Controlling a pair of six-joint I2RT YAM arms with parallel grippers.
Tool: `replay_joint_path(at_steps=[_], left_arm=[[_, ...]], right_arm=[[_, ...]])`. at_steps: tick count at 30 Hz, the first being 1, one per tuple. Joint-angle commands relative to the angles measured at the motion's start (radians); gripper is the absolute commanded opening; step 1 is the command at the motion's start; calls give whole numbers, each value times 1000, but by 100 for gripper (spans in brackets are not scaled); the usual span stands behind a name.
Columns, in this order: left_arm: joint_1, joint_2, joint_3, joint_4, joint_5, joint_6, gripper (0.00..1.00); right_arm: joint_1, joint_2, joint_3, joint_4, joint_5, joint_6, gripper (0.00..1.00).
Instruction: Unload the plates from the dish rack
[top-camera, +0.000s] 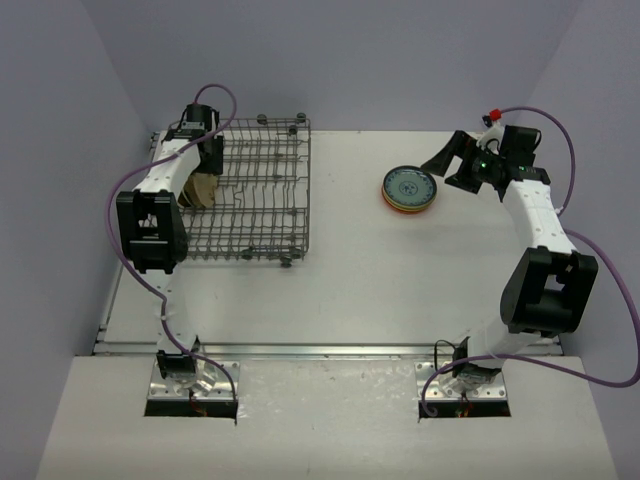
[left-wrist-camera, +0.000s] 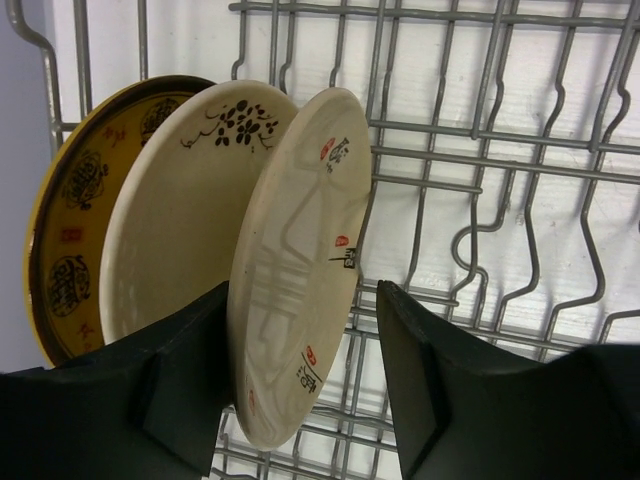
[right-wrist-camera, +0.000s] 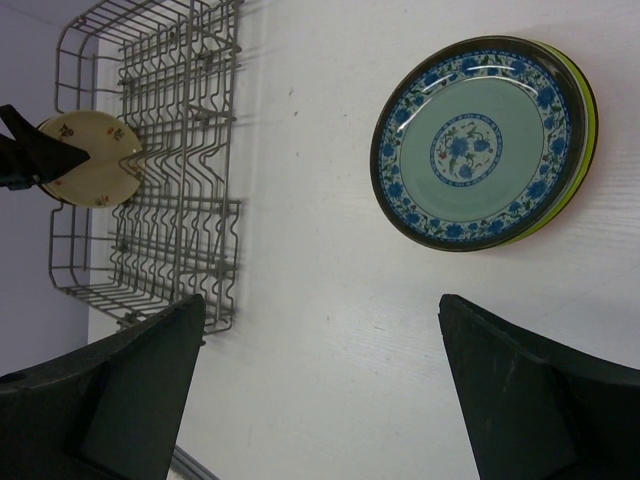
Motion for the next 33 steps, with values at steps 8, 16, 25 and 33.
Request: replay_joint_path(at_steps=[8, 16, 25, 33], left_arm=[[13, 10, -10, 23, 29, -2, 42], [13, -10, -20, 28, -25, -4, 34], [13, -38, 48, -26, -35, -21, 25], [13, -32, 114, -71, -57, -28, 14]], right_arm=[[-1, -40, -9, 31, -24, 9, 99], [-2, -39, -4, 34, -28, 16, 99], [-2, -33, 4, 37, -41, 31, 99], [-2, -38, 6, 39, -49, 35, 99]])
